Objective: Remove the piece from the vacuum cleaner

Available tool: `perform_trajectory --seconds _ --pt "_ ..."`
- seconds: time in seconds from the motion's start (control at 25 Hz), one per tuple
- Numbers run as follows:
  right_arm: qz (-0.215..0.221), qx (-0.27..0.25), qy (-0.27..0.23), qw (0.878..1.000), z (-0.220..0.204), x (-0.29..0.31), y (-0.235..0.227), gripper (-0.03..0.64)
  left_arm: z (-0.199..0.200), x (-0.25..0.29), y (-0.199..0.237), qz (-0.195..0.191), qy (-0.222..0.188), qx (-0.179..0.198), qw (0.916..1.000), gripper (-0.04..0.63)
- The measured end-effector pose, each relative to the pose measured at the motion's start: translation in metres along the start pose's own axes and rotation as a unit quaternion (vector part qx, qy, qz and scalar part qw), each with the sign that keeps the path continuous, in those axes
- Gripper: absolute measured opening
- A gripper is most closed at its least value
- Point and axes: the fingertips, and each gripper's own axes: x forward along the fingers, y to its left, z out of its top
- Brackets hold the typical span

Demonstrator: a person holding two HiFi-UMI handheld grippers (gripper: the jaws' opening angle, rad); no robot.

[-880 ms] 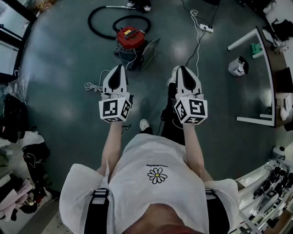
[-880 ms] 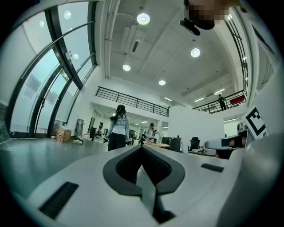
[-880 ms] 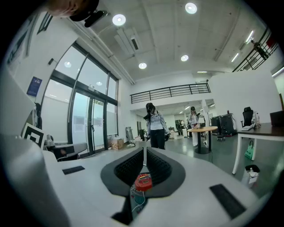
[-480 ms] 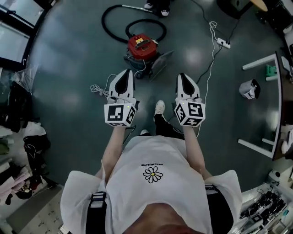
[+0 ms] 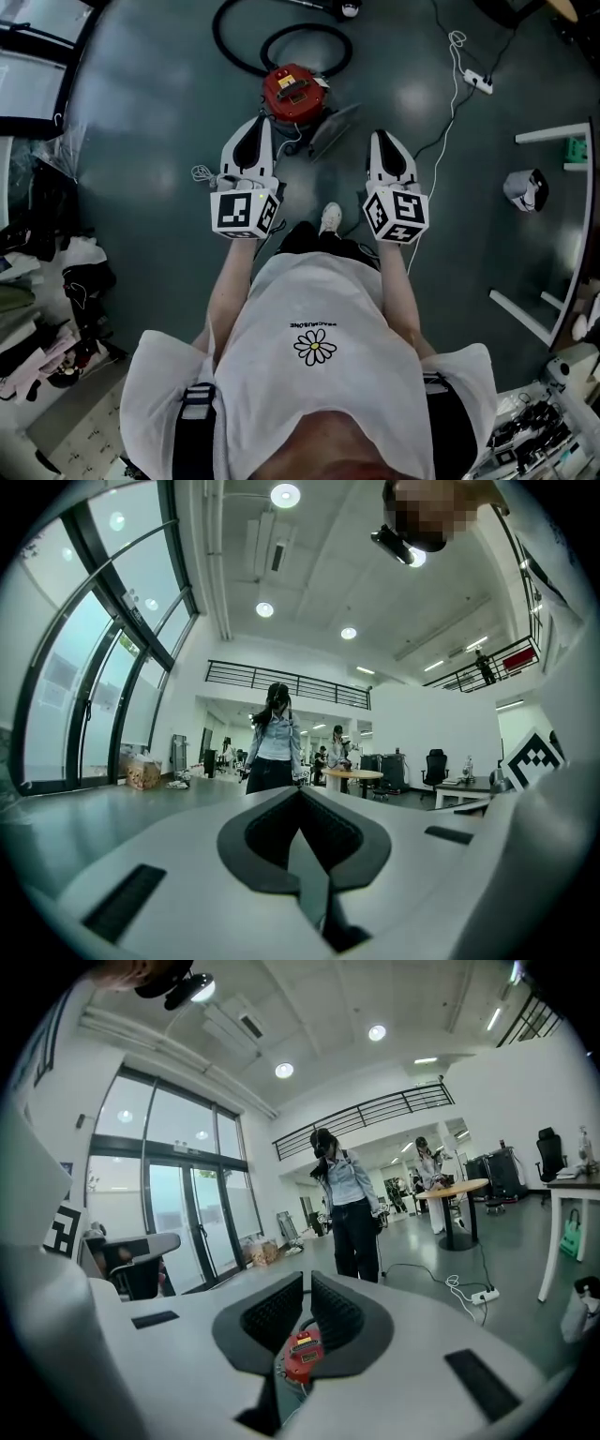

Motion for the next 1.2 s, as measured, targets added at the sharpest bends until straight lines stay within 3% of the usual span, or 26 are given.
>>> perform_trajectory --seconds 0.36,0.56,0.72,0.84,1.0,1.2 --pt "-0.016 0.021 0.017 1.000 0.015 0.060 -0.019 0.015 0.000 0.069 0.021 -0.013 -0.009 -0.013 0.9998 0.002" --pt "-0.046 -0.002 -0.010 0.999 0.044 0.087 -0.022 0.014 0.008 0.108 0.041 -0.028 -0.020 -0.020 0.9992 0.002" --pt "-0.069 0.016 -0.046 0.996 0.060 0.106 -0.027 0.015 0.001 0.136 0.055 -0.044 -0.017 -0.024 0.9986 0.002" --pt "-0.079 0.035 -0.039 0.996 0.052 0.116 -0.034 0.017 -0.027 0.155 0.059 -0.052 0.018 -0.016 0.9984 0.000" --pt "-0.063 0.086 0.002 0.994 0.021 0.137 -0.054 0.129 -0.063 0.172 0.051 -0.076 0.068 0.019 0.9946 0.002" --pt "-0.046 0.138 0.042 0.988 -0.039 0.176 -0.092 0.153 -0.145 0.195 0.042 -0.122 0.146 0.087 0.9779 0.000"
